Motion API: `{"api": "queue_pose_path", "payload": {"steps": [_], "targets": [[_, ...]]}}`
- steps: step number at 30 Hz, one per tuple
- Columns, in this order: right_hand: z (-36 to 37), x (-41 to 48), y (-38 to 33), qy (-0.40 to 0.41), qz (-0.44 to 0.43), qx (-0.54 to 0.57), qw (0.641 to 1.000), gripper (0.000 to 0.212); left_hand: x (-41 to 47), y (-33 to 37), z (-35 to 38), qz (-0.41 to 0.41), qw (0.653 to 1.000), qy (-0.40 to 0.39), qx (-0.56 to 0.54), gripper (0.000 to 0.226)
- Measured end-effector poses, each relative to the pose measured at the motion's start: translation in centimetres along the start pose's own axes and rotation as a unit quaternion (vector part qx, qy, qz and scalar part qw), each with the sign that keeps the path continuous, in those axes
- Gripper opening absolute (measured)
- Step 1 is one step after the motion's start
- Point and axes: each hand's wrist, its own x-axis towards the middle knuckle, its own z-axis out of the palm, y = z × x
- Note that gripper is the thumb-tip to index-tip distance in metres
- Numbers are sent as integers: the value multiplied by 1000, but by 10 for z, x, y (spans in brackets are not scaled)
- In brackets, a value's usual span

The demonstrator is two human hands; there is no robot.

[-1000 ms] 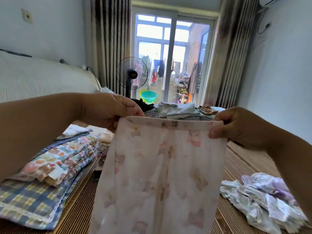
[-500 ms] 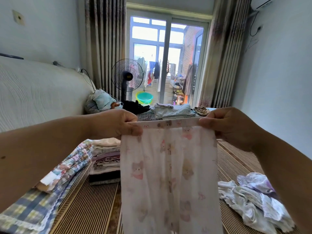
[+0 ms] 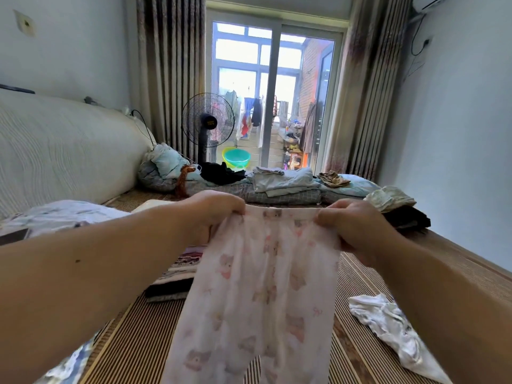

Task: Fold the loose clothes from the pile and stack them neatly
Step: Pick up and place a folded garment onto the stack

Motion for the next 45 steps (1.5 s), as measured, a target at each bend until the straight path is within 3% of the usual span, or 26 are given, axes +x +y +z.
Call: {"api": "queue_pose_path", "payload": {"steps": [2,5,8,10,14,15,18,20,22,24,27,32,37,41,45], "targets": [[20,-6,5,26,1,4,1000,9,-2,2,20,-5,1000,-9,-25,9],[40,-16,3,-5,-20,22,1000,9,-10,5,48,43,996,-41,-66,16],[37,-23,-6,-73,-55,10,996,38,-22,11,59,98,990,-56,-84,34],[29,-24,-8,-107,-60,2,993,49,-31,18,56,116,991,-60,-26,44],[16,-13,-14,-125,-92,-1,988,4,-30,25,47,254,956,32,142,42],[13,-8,-17,-125,-95,6,988,15,-28,25,44,274,947,34,164,40],[3,2,-29,-155,-80,47,984,35,-15,21,36,194,959,-105,178,59],[-2,10,-34,-174,-77,25,981,35,-2,18,34,157,959,-173,159,37],[-6,19,-36,-178,-83,-44,979,34,16,19,35,157,964,-179,115,14],[-9,35,-33,-151,-77,-144,975,32,36,25,37,167,965,-146,140,8],[-4,69,-24,-93,-69,-295,948,18,72,31,44,185,939,-62,283,11],[14,129,11,-22,-91,-371,924,21,138,32,60,141,903,30,406,22],[19,170,33,34,-120,-324,938,32,189,38,67,174,917,59,355,22],[21,184,38,98,-195,-312,925,31,203,47,65,258,886,186,337,25],[20,177,38,93,-206,-263,938,26,187,43,61,303,843,213,390,30]]}}
